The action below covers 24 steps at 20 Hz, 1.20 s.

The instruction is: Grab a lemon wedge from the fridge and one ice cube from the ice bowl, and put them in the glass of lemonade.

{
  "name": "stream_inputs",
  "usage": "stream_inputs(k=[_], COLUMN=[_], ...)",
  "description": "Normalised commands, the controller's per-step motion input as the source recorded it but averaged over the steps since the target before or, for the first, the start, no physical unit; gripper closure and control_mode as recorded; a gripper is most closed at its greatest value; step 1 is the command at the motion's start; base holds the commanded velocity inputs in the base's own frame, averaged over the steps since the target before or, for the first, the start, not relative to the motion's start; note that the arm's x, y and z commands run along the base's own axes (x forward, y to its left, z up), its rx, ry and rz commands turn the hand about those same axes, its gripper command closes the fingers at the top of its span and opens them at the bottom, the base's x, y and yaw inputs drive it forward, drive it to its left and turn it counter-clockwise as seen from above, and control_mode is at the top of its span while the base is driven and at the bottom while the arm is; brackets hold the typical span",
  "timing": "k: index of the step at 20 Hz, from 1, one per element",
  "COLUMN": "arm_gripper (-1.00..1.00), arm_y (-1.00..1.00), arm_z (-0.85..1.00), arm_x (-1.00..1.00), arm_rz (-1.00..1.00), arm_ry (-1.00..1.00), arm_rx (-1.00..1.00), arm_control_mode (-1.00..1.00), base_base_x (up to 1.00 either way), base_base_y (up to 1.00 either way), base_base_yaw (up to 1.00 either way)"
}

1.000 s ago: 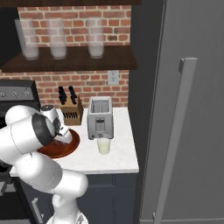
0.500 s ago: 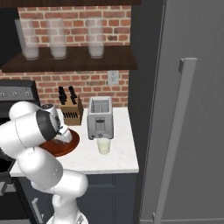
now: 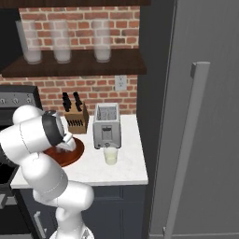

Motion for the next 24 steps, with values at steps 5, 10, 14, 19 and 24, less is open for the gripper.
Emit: stream_inputs(k=[5, 10, 14, 19, 24], arm_gripper=[1.00, 1.00, 1.00, 1.00, 1.00], arm_y=[0.00, 0.00, 0.00, 0.00, 0.00], arm_z=[0.00, 0.00, 0.00, 0.13, 0.32], arm_x=[0.00, 0.00, -0.01, -0.06, -0.16], arm_rz=[0.00, 0.00, 0.00, 0.00, 0.00], arm_ry=[0.00, 0.00, 0.00, 0.00, -0.01], arm_rx=[0.00, 0.00, 0.00, 0.00, 0.00], arm_control_mode=[-1.00, -1.00, -1.00, -1.00, -1.00], base_base_x=[0.00, 0.00, 0.00, 0.00, 0.00], base_base_y=[0.00, 0.00, 0.00, 0.00, 0.00], base_base_yaw=[0.00, 0.00, 0.00, 0.00, 0.00])
